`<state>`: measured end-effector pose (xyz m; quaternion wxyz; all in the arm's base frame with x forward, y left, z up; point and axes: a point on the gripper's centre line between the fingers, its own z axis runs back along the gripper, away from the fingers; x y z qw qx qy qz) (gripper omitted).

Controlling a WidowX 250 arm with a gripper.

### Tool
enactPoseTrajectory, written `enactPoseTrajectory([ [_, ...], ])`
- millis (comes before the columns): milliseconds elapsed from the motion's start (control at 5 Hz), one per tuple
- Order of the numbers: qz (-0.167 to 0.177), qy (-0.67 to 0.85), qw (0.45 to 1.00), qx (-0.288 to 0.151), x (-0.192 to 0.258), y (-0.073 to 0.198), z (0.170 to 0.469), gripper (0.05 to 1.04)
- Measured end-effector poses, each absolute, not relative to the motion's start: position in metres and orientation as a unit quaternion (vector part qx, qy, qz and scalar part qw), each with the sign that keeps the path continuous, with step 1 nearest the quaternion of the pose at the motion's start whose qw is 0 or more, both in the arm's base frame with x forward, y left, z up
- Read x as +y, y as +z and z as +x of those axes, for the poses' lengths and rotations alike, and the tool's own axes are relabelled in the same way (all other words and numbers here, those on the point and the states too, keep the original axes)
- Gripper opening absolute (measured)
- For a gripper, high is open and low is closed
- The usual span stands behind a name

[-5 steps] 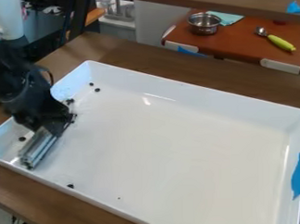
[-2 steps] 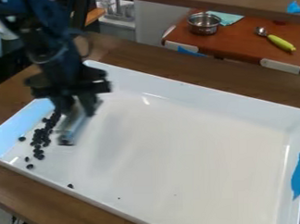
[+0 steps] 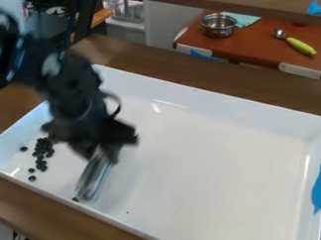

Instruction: Sweep into pile

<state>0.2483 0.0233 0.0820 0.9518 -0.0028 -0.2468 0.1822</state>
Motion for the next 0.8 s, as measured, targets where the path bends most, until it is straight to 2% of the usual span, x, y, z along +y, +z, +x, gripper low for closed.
enactPoseTrajectory([
  [200, -0.004, 0.152, 0.945, -0.288, 0.025, 0.069, 0.239, 0.370],
  [400, -0.003, 0.152, 0.936, -0.317, 0.036, 0.061, 0.243, 0.370],
  [600, -0.001, 0.150, 0.934, -0.324, 0.048, 0.059, 0.246, 0.370],
  [800, 0.007, 0.160, 0.939, -0.306, 0.072, 0.059, 0.249, 0.370],
])
